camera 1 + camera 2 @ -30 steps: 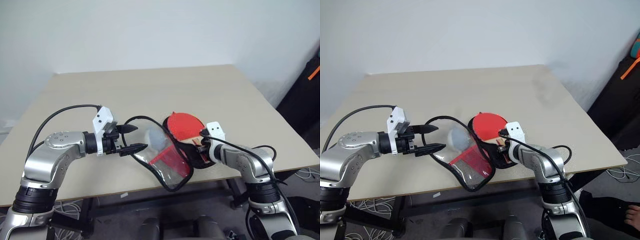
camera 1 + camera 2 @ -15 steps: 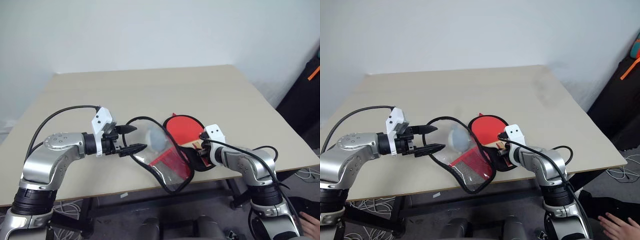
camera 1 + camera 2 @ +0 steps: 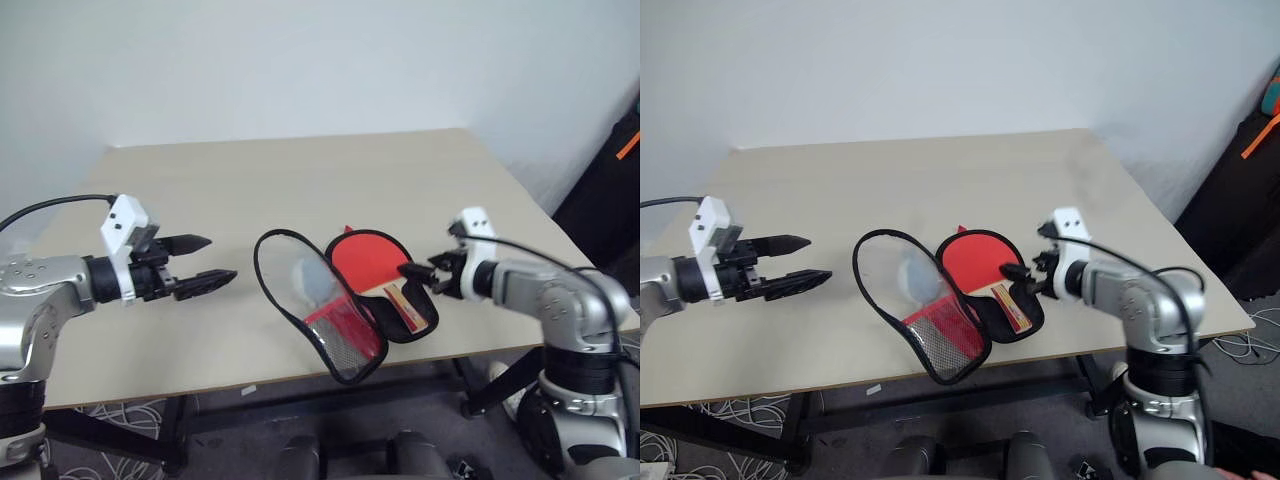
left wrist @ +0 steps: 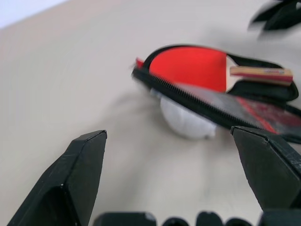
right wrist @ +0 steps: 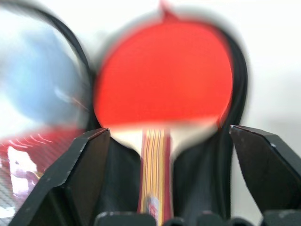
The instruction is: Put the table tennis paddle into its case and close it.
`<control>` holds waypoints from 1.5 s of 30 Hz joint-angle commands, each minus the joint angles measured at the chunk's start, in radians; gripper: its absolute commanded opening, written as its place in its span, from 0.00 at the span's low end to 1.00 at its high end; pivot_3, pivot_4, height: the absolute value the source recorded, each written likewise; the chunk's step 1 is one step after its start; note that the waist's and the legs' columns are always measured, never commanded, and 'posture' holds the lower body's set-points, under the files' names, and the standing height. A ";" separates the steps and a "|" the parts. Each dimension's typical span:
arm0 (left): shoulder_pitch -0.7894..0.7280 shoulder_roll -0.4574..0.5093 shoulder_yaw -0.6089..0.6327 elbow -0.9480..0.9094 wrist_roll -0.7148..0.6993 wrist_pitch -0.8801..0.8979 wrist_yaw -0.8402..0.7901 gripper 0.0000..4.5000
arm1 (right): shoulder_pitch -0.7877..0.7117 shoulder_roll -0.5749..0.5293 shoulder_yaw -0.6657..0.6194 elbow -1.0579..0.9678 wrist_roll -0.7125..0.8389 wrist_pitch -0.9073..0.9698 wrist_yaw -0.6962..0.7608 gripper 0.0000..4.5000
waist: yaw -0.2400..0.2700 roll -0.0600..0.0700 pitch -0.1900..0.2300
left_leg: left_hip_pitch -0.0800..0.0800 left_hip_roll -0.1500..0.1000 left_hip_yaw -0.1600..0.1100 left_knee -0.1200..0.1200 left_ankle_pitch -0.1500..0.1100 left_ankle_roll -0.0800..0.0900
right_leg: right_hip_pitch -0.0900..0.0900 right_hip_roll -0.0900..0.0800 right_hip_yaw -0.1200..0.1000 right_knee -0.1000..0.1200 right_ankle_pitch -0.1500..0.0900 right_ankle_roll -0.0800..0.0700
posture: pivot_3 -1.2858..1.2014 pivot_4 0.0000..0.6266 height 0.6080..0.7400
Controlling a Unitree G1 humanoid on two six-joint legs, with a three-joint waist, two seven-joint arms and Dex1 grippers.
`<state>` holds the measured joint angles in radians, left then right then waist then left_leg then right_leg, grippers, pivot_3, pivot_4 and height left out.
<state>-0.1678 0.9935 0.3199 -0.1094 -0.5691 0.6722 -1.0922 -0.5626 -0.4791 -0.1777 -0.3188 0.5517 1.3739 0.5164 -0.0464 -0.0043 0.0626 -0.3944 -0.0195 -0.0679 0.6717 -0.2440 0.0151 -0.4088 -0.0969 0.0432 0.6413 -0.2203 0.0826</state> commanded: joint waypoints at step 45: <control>-0.142 -0.578 -0.482 -0.192 -0.041 0.289 0.316 0.82 | -0.052 -0.336 0.075 0.125 0.017 -0.413 0.316 1.00 | 0.025 -0.002 -0.001 | -0.001 -0.003 0.002 0.003 0.000 0.001 | 0.002 -0.004 0.001 0.000 0.000 0.001 | 0.52 0.00 0.68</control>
<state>-0.3134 0.4305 -0.1708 -0.2659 -0.5902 0.9433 -0.8052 -0.5785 -0.8280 -0.1006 -0.1832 0.5622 0.9802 0.8366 -0.0210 -0.0064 0.0618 -0.3951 -0.0224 -0.0662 0.6751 -0.2435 0.0164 -0.4067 -0.1005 0.0437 0.6412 -0.2200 0.0832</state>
